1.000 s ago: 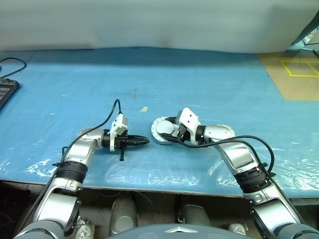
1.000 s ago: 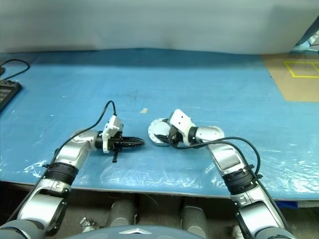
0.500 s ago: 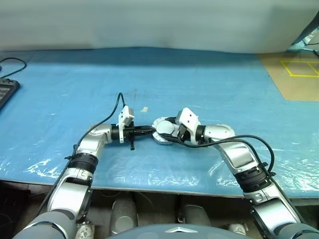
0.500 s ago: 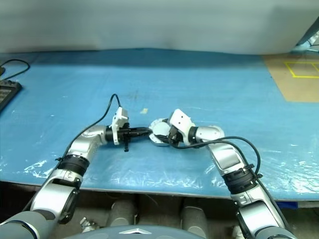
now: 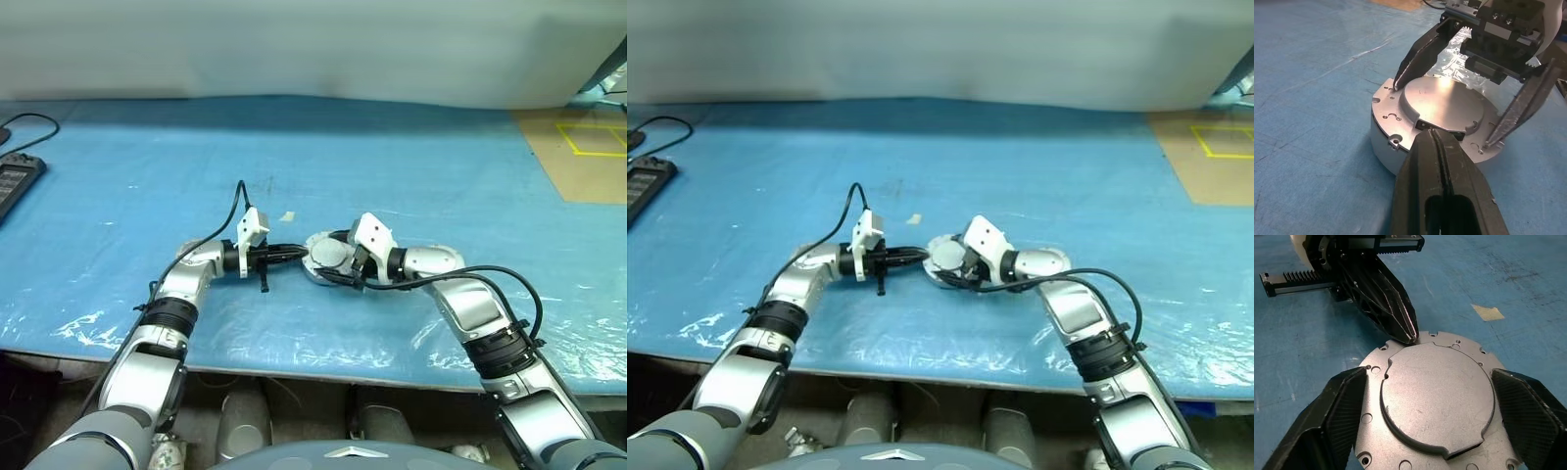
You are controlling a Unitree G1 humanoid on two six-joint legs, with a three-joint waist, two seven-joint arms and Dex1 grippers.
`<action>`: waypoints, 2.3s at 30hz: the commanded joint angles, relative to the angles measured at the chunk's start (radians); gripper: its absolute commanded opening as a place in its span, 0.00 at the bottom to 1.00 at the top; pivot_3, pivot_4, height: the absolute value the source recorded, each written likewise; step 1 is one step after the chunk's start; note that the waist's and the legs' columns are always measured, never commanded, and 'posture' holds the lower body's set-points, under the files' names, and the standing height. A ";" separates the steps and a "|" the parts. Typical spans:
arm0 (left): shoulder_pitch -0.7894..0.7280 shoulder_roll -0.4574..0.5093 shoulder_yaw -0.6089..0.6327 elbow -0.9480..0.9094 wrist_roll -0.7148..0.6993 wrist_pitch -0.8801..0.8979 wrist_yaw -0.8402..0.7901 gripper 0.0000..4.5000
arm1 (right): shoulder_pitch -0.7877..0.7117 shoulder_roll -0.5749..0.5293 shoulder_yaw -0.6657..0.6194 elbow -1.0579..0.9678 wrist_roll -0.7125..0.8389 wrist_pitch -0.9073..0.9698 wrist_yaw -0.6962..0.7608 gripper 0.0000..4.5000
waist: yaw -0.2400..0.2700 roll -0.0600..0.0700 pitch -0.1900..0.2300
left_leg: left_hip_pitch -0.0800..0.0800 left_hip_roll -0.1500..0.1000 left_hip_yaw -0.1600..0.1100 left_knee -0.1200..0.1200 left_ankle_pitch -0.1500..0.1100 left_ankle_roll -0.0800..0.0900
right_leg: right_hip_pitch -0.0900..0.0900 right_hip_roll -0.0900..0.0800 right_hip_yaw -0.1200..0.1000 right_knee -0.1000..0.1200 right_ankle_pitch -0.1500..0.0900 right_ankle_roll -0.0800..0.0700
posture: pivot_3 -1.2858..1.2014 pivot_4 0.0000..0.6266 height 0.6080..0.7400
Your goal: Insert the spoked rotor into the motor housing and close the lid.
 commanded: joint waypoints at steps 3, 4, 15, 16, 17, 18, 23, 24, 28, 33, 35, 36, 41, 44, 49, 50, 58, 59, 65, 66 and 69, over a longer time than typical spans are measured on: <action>0.025 -0.005 -0.020 -0.006 0.014 0.039 -0.005 0.00 | 0.027 0.005 -0.084 -0.079 0.125 0.058 0.034 1.00 | 0.002 0.000 0.000 | -0.003 0.000 0.000 -0.001 0.000 0.000 | -0.001 0.000 -0.001 -0.003 0.000 0.000 | 0.52 0.24 1.00; 0.026 -0.006 -0.019 -0.008 0.012 0.042 -0.007 0.00 | 0.028 0.006 -0.102 -0.092 0.146 0.070 0.035 1.00 | 0.003 0.000 0.000 | -0.004 -0.001 0.000 -0.001 0.000 0.000 | -0.002 0.000 -0.001 -0.003 0.000 0.000 | 0.52 0.24 1.00; 0.034 -0.013 -0.019 -0.017 0.014 0.039 -0.009 0.00 | 0.052 0.007 -0.342 -0.150 0.411 0.322 -0.048 1.00 | 0.004 0.000 0.000 | -0.006 -0.001 0.000 -0.001 0.000 0.000 | -0.004 -0.001 -0.002 -0.003 0.000 0.000 | 0.52 0.24 1.00; 0.034 -0.014 -0.019 -0.017 0.014 0.038 -0.009 0.00 | 0.069 -0.005 -0.353 -0.135 0.424 0.362 -0.053 1.00 | 0.006 0.000 0.000 | -0.006 -0.001 0.000 -0.002 0.000 0.000 | -0.004 -0.001 -0.002 -0.003 0.000 0.000 | 0.52 0.24 1.00; 0.034 -0.015 -0.019 -0.016 0.014 0.036 -0.008 0.00 | 0.086 -0.015 -0.366 -0.115 0.437 0.407 -0.061 1.00 | 0.007 0.000 0.000 | -0.006 -0.001 0.000 -0.002 0.000 0.000 | -0.004 -0.001 -0.002 -0.004 0.000 0.000 | 0.52 0.24 1.00; 0.034 -0.016 -0.019 -0.016 0.015 0.035 -0.008 0.00 | 0.098 -0.021 -0.376 -0.101 0.450 0.437 -0.068 1.00 | 0.009 0.000 0.000 | -0.006 -0.001 0.000 -0.002 0.000 0.000 | -0.004 -0.001 -0.002 -0.004 0.000 0.000 | 0.52 0.24 1.00; 0.031 -0.019 -0.016 -0.013 0.018 0.024 -0.005 0.00 | 0.125 0.017 -0.469 -0.056 0.607 0.637 -0.101 1.00 | 0.009 0.001 0.000 | -0.006 -0.001 0.000 -0.003 0.000 0.000 | -0.004 -0.001 -0.002 -0.004 0.000 0.000 | 0.52 0.24 1.00; 0.029 -0.019 -0.016 -0.010 0.018 0.021 -0.004 0.00 | 0.125 0.024 -0.474 -0.045 0.614 0.655 -0.112 1.00 | 0.010 0.001 0.000 | -0.005 -0.001 0.000 -0.003 0.000 0.000 | -0.004 -0.001 -0.002 -0.004 0.000 0.000 | 0.52 0.24 1.00; 0.026 -0.018 -0.015 -0.004 0.022 0.010 0.000 0.00 | 0.113 0.092 -0.524 0.014 0.693 0.754 -0.165 1.00 | 0.012 0.001 0.000 | -0.005 -0.001 0.000 -0.002 0.000 0.000 | -0.004 -0.002 -0.002 -0.004 0.000 0.000 | 0.52 0.24 1.00; 0.026 -0.016 -0.013 0.000 0.024 0.003 0.004 0.00 | 0.091 0.142 -0.520 0.041 0.707 0.783 -0.214 1.00 | 0.013 0.001 0.000 | -0.006 -0.001 0.000 -0.003 0.000 0.000 | -0.005 -0.002 -0.003 -0.004 0.000 0.000 | 0.52 0.24 1.00; 0.028 -0.015 -0.013 -0.001 0.025 0.001 0.006 0.00 | 0.076 0.167 -0.534 0.084 0.709 0.778 -0.235 0.96 | 0.014 0.001 0.000 | -0.006 -0.002 0.000 -0.003 0.000 0.000 | -0.005 -0.002 -0.003 -0.004 0.000 0.000 | 0.52 0.24 1.00; 0.029 -0.014 -0.013 -0.003 0.026 0.001 0.007 0.00 | 0.070 0.176 -0.544 0.098 0.717 0.778 -0.239 0.91 | 0.014 0.001 0.000 | -0.006 -0.001 0.000 -0.003 0.000 0.000 | -0.005 -0.002 -0.003 -0.004 0.000 0.000 | 0.52 0.24 1.00; 0.037 -0.010 -0.013 -0.012 0.023 0.004 0.008 0.00 | 0.055 0.194 -0.604 0.115 0.774 0.798 -0.251 0.56 | 0.014 0.001 0.000 | -0.007 -0.002 0.000 -0.003 0.000 -0.001 | -0.006 -0.002 -0.002 -0.004 0.000 0.000 | 0.52 0.24 1.00; 0.041 -0.011 -0.015 -0.014 0.024 0.005 0.007 0.00 | 0.052 0.198 -0.622 0.124 0.794 0.806 -0.263 0.56 | 0.015 0.001 0.000 | -0.007 -0.001 0.000 -0.003 0.000 -0.001 | -0.006 -0.002 -0.003 -0.004 0.000 0.000 | 0.52 0.24 1.00; 0.039 -0.015 -0.014 -0.011 0.025 0.003 0.010 0.00 | 0.061 0.187 -0.595 0.125 0.770 0.793 -0.275 0.48 | 0.015 0.001 0.000 | -0.007 -0.001 0.000 -0.004 0.000 -0.001 | -0.006 -0.002 -0.003 -0.004 0.000 0.001 | 0.52 0.24 1.00; 0.037 -0.016 -0.012 -0.009 0.026 0.001 0.014 0.00 | 0.062 0.184 -0.589 0.129 0.764 0.790 -0.275 0.43 | 0.015 0.001 0.000 | -0.007 -0.001 0.000 -0.005 0.000 -0.001 | -0.006 -0.002 -0.003 -0.004 0.000 0.001 | 0.52 0.24 1.00; -0.027 -0.057 0.104 0.035 -0.039 -0.027 0.138 0.00 | 0.070 0.165 -0.550 0.134 0.742 0.755 -0.272 0.27 | 0.014 0.001 0.000 | -0.006 -0.002 0.000 -0.005 0.000 -0.001 | -0.006 -0.002 -0.003 -0.004 0.000 0.001 | 0.52 0.24 1.00; -0.034 -0.062 0.120 0.039 -0.053 -0.009 0.151 0.00 | 0.067 0.169 -0.559 0.136 0.749 0.750 -0.275 0.27 | 0.012 0.001 0.000 | -0.006 -0.002 0.000 -0.005 0.000 -0.001 | -0.006 -0.002 -0.002 -0.004 0.000 0.001 | 0.52 0.24 1.00; -0.007 -0.055 0.178 -0.097 -0.247 0.361 0.072 0.00 | -0.006 0.253 -0.749 0.205 0.916 0.768 -0.395 0.27 | 0.000 0.002 0.000 | -0.011 -0.002 0.001 -0.005 0.000 -0.001 | -0.012 -0.001 -0.002 -0.004 0.000 0.001 | 0.52 0.24 1.00; 0.011 -0.046 0.169 -0.128 -0.262 0.413 0.053 0.00 | -0.012 0.263 -0.774 0.210 0.938 0.769 -0.414 0.27 | 0.001 0.002 0.000 | -0.014 -0.002 0.001 -0.005 0.001 -0.001 | -0.014 -0.001 -0.002 -0.003 0.000 0.001 | 0.52 0.24 1.00; 0.058 -0.031 0.166 -0.179 -0.294 0.521 0.041 0.00 | -0.033 0.295 -0.848 0.227 1.002 0.756 -0.488 0.27 | 0.001 0.002 0.000 | -0.018 -0.002 0.001 -0.006 0.001 -0.001 | -0.018 -0.001 -0.003 -0.003 0.000 0.001 | 0.52 0.24 1.00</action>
